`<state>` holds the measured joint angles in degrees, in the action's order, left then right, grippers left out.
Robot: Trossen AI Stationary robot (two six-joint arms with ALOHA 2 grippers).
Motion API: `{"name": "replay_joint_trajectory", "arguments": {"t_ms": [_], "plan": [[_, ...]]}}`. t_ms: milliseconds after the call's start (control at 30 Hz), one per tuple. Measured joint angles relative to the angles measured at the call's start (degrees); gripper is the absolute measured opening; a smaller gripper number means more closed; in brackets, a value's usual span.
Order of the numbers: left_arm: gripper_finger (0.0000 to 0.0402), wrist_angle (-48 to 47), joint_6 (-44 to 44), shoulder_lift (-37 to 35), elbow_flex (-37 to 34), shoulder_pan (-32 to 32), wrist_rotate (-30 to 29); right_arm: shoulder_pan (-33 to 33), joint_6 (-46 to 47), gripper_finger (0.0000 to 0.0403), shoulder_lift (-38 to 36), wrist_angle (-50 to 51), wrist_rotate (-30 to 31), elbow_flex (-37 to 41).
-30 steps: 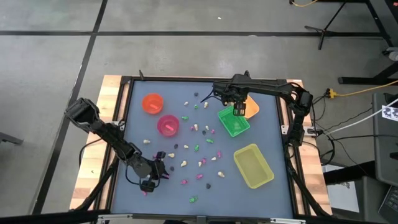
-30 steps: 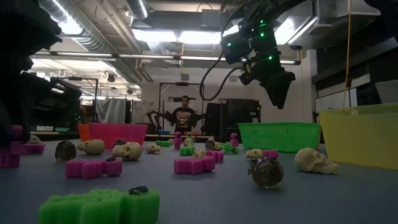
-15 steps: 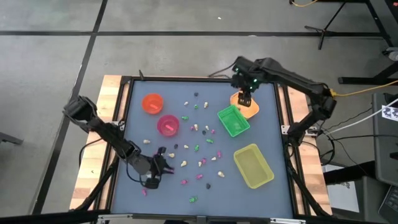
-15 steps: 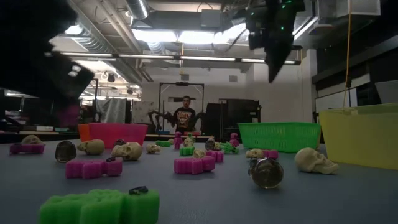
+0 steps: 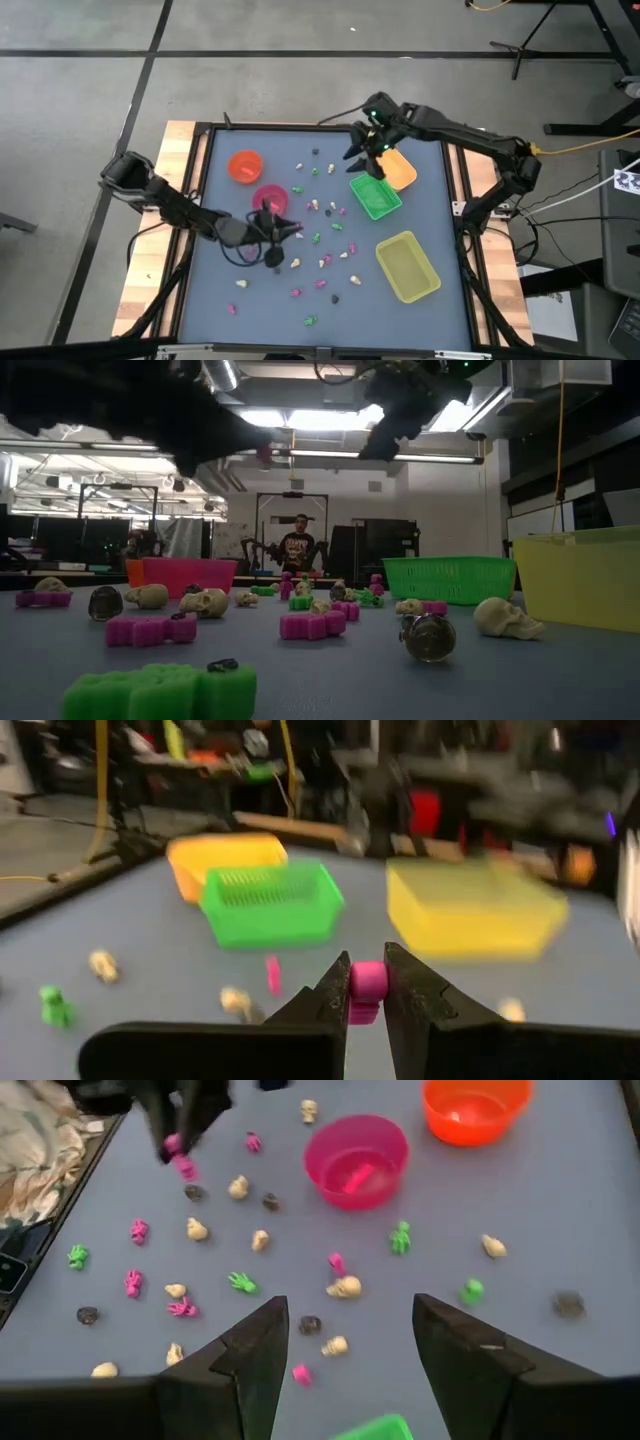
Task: Sort Halloween decoration
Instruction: Put the pink skeleton toy into the yellow bin
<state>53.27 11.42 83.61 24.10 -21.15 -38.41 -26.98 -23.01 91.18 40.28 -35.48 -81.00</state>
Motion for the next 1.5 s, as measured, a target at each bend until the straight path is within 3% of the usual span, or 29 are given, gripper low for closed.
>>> {"name": "replay_joint_trajectory", "arguments": {"t_ms": [300,533,800,1200,1500], "plan": [[0.0025,10.39,-0.02,-0.02,0.0,7.7,0.47,8.0,0.57,0.0214,0.28,-10.73,2.63,3.39],[0.003,10.68,0.03,-0.02,0.0,11.7,6.71,13.53,9.96,0.0214,3.18,-20.35,9.43,3.47],[0.003,10.8,0.0,-0.02,0.07,12.42,9.61,16.28,15.76,0.0214,8.24,-25.47,10.87,3.47],[0.0032,10.67,-0.02,-0.02,0.07,12.4,9.64,16.88,18.89,0.0214,9.29,-28.99,5.94,3.47],[0.0032,10.66,-0.02,-0.02,0.07,12.4,9.62,18.89,21.25,0.0213,9.29,-30.24,10.33,3.47]]}}
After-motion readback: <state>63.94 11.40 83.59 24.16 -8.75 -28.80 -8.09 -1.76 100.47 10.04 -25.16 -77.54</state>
